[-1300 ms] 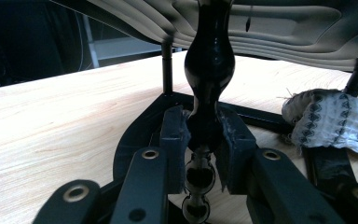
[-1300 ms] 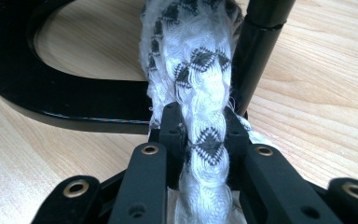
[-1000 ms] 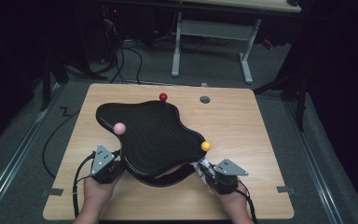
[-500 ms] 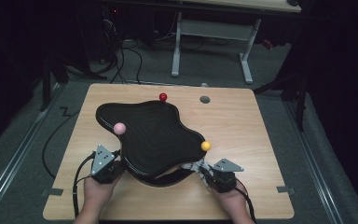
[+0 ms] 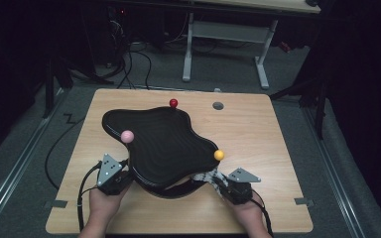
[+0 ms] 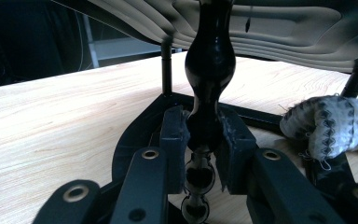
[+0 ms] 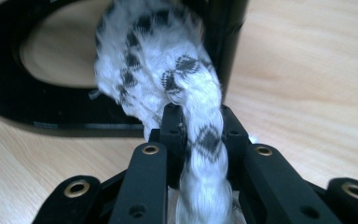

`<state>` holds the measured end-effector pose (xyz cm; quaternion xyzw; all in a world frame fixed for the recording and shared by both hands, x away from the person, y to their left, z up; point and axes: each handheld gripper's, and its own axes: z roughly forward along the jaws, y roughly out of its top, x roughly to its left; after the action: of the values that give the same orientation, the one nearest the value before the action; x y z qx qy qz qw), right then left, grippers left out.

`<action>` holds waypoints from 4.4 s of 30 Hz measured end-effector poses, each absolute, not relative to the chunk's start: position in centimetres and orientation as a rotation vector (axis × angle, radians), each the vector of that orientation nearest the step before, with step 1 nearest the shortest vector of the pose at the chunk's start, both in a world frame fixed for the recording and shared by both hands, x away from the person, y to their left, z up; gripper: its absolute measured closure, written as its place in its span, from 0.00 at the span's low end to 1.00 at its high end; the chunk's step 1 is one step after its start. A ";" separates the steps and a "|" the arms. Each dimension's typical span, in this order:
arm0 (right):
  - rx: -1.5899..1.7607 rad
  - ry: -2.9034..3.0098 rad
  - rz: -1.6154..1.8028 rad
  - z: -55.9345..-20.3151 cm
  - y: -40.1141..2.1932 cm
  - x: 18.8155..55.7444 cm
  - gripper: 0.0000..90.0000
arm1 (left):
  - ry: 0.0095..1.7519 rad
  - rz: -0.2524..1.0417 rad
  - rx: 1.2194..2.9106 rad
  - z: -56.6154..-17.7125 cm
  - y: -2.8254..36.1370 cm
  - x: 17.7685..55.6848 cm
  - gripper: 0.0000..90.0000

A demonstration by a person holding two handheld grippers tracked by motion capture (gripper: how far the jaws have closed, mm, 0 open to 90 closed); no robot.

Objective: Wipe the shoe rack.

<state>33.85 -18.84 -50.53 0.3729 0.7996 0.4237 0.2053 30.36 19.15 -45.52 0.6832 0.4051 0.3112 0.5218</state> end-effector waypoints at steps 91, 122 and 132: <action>1.008 2.140 1.277 -47.9 -18.6 33.2 0.87 | 1.064 0.776 1.672 -47.3 20.2 31.1 0.82; 1.060 2.084 1.196 -50.0 -18.0 38.0 0.88 | 1.116 0.797 1.718 -49.0 20.0 30.1 0.81; 1.026 2.110 1.193 -50.0 -17.3 37.7 0.89 | 1.118 0.807 1.710 -49.0 19.6 30.2 0.83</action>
<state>37.66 -17.29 -50.03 0.3771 0.7757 0.4386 0.2523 30.20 19.63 -49.00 0.6932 0.4532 0.3270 0.4552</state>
